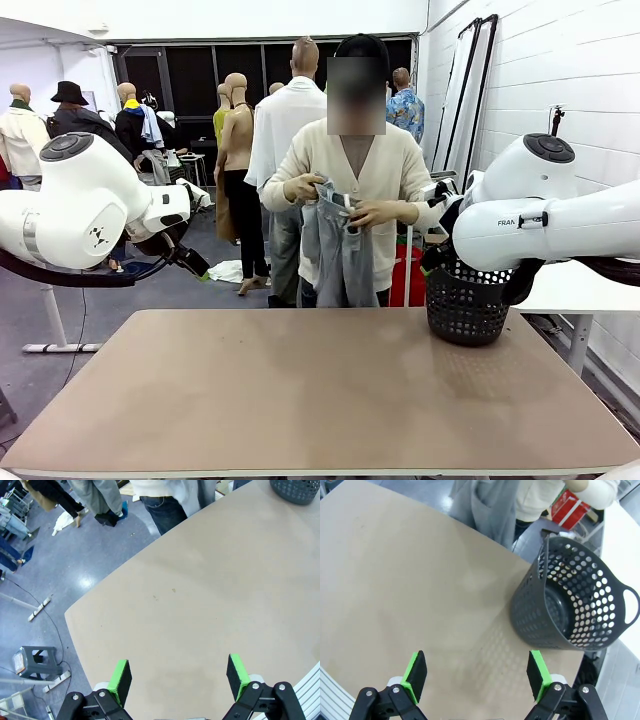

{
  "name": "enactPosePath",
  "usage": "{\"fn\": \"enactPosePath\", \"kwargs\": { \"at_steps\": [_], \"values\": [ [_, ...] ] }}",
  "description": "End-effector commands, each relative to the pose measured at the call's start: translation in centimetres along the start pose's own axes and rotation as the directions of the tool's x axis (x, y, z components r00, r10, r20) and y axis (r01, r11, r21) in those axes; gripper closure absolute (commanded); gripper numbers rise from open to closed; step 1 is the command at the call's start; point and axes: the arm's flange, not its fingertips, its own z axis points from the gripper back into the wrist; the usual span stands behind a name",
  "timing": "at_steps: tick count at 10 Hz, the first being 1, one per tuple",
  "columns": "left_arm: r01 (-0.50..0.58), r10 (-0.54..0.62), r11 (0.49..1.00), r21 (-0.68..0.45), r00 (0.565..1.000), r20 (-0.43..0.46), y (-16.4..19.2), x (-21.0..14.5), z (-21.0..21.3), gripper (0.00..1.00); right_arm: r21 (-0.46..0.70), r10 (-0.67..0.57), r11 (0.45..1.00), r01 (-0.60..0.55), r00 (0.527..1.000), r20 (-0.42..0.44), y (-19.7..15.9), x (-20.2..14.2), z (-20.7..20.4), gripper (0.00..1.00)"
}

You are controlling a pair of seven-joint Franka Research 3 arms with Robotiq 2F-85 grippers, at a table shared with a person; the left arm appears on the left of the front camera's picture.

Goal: Fold the training pants.
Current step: Grab both ends of the Training pants handed by a person.

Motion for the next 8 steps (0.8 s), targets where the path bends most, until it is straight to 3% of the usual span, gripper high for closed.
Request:
{"fn": "enactPosePath", "kwargs": {
  "at_steps": [1,8],
  "values": [
    [0.005,-0.005,1.0,-0.001,1.0,0.002,-0.02,0.06,-0.13,0.0,-0.004,0.013,1.0,-0.013,1.0,-0.001,-0.09,-0.02,0.01,0.0],
    [0.005,-0.005,1.0,-0.001,1.0,0.002,-0.02,0.06,-0.13,0.0,-0.004,0.013,1.0,-0.013,1.0,-0.001,-0.09,-0.02,0.01,0.0]
  ]
}}
